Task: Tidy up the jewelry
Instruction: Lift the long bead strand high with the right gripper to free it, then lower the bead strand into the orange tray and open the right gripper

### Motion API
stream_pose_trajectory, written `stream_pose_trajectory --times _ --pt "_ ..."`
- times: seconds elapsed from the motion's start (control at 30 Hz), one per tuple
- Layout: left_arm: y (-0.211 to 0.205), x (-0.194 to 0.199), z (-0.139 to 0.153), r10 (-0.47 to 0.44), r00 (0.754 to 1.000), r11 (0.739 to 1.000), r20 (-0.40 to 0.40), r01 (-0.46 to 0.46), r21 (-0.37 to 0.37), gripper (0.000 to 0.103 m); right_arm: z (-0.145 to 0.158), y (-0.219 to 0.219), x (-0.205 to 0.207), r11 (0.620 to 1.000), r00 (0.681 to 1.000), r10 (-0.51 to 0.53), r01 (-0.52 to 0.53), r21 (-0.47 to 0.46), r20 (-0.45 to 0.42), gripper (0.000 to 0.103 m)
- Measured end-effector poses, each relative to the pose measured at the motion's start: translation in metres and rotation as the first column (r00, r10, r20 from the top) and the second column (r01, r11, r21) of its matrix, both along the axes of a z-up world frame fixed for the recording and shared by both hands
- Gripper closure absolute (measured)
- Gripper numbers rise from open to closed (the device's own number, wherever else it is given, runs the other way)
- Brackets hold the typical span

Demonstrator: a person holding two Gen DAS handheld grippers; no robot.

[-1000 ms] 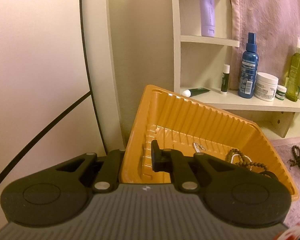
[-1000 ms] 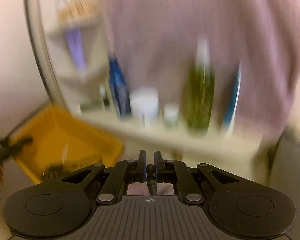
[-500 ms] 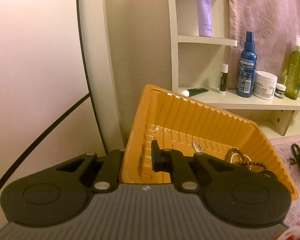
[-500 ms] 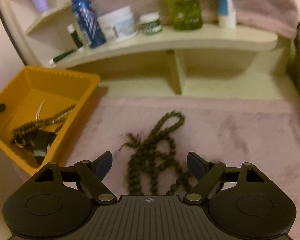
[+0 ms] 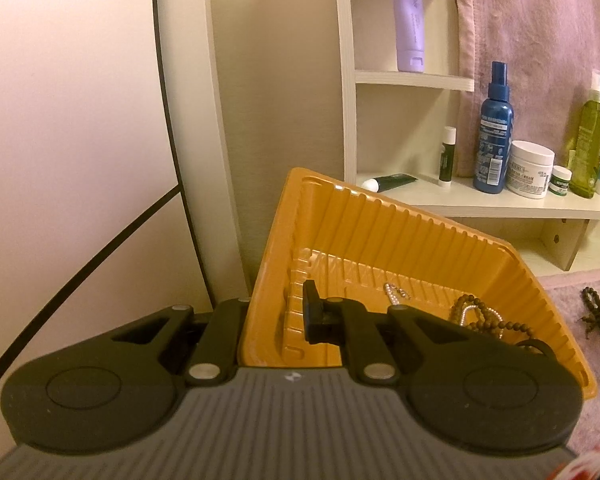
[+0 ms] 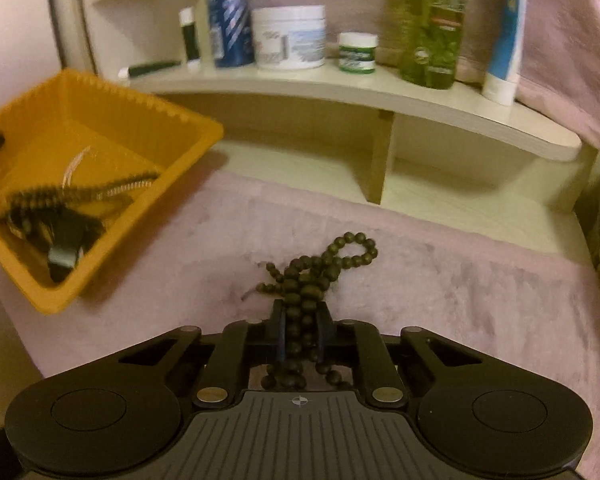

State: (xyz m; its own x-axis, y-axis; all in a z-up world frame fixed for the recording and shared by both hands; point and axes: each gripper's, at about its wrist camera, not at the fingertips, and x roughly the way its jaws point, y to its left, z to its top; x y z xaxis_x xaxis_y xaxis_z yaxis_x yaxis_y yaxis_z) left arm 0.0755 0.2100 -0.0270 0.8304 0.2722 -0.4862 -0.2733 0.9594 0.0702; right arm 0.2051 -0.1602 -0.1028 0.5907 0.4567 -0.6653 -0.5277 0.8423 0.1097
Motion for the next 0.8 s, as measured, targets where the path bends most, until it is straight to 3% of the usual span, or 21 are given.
stream_pose_trajectory --times 0.13,0.4,0.6,0.8 --pt "0.0 0.0 0.0 -0.004 1.0 1.0 0.0 0.004 0.0 0.093 0.032 -0.014 -0.002 0.997 1.0 -0.019 0.018 0.074 0.014 0.089" --pt "0.002 -0.001 -0.001 0.0 1.0 1.0 0.004 0.0 -0.011 0.093 0.115 -0.025 -0.016 0.988 0.991 -0.001 -0.019 0.154 0.13 0.089" --pt "0.004 0.0 -0.002 0.001 1.0 1.0 0.007 -0.001 -0.019 0.093 0.157 -0.007 -0.021 0.978 0.981 0.023 -0.063 0.199 0.195 0.089" --pt "0.005 0.0 -0.003 -0.001 1.0 1.0 0.012 0.001 -0.027 0.093 0.18 0.032 -0.023 0.959 0.968 0.096 -0.152 0.24 0.23 0.089"
